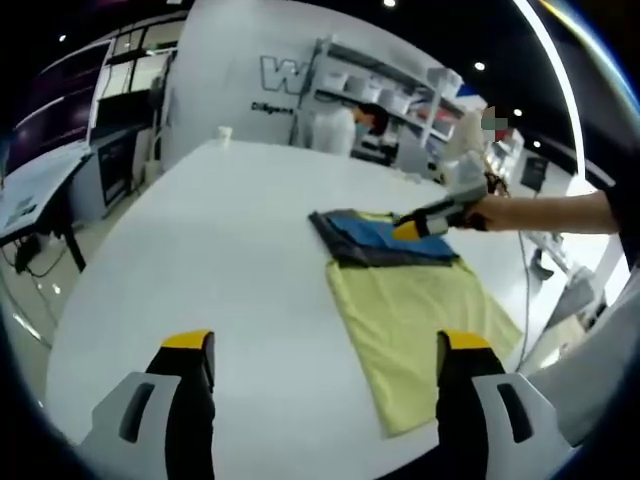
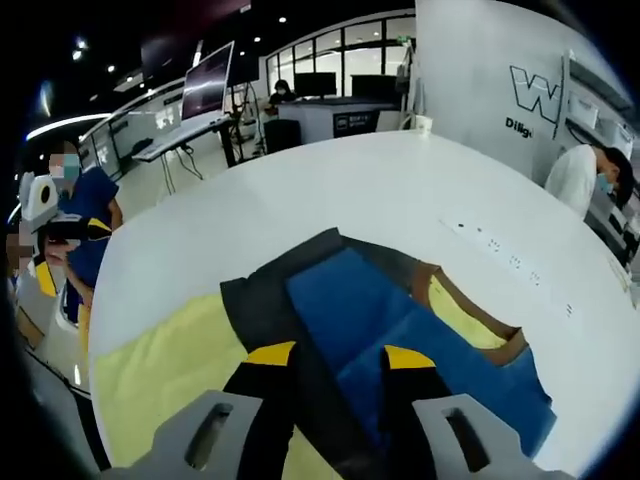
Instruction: Fold the garment on the visible template until the final outline fits inside the template.
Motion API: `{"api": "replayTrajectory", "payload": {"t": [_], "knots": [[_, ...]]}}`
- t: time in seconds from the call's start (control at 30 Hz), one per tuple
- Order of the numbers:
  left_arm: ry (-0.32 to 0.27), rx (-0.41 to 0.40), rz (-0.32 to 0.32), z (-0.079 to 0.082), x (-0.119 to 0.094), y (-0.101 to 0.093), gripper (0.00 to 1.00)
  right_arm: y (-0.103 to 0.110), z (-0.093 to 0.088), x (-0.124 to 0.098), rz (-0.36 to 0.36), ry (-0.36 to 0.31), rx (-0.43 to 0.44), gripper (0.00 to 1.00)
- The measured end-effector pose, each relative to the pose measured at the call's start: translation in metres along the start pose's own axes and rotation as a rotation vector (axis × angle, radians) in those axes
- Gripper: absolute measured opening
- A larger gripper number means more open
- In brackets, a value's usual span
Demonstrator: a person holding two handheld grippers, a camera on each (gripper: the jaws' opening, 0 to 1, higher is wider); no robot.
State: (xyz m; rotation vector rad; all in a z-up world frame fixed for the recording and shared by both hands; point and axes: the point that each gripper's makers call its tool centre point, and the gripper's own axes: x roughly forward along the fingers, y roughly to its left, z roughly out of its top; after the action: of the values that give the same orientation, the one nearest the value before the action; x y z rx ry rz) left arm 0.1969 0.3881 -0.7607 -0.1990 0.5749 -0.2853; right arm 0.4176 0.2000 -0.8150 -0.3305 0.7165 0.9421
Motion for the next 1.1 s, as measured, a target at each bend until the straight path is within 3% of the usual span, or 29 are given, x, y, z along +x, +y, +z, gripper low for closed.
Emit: {"api": "replayTrajectory", "payload": {"t": [0.1,0.27,0.33,0.47,0.77,1.1], "knots": [[0.039,0.014,-0.011,-0.005,0.006,-0.004,0.85,-0.010,-0.013,-0.016,-0.032,0.010,0.006,0.40],[0.084,0.031,-0.051,-0.012,0.027,-0.021,0.84,-0.036,-0.044,-0.058,-0.103,-0.021,0.112,0.54],[0.099,0.033,-0.069,-0.016,0.033,-0.026,0.84,-0.042,-0.054,-0.072,-0.129,-0.022,0.114,0.57],[0.149,0.048,-0.091,-0.025,0.041,-0.032,0.79,-0.049,-0.070,-0.101,-0.163,-0.031,0.143,0.57],[0.164,0.039,-0.136,-0.030,0.052,-0.044,0.76,-0.062,-0.117,-0.149,-0.228,-0.026,0.192,0.57],[0.200,0.048,-0.118,-0.037,0.055,-0.047,0.63,-0.048,-0.163,-0.186,-0.269,0.002,0.253,0.54]]}}
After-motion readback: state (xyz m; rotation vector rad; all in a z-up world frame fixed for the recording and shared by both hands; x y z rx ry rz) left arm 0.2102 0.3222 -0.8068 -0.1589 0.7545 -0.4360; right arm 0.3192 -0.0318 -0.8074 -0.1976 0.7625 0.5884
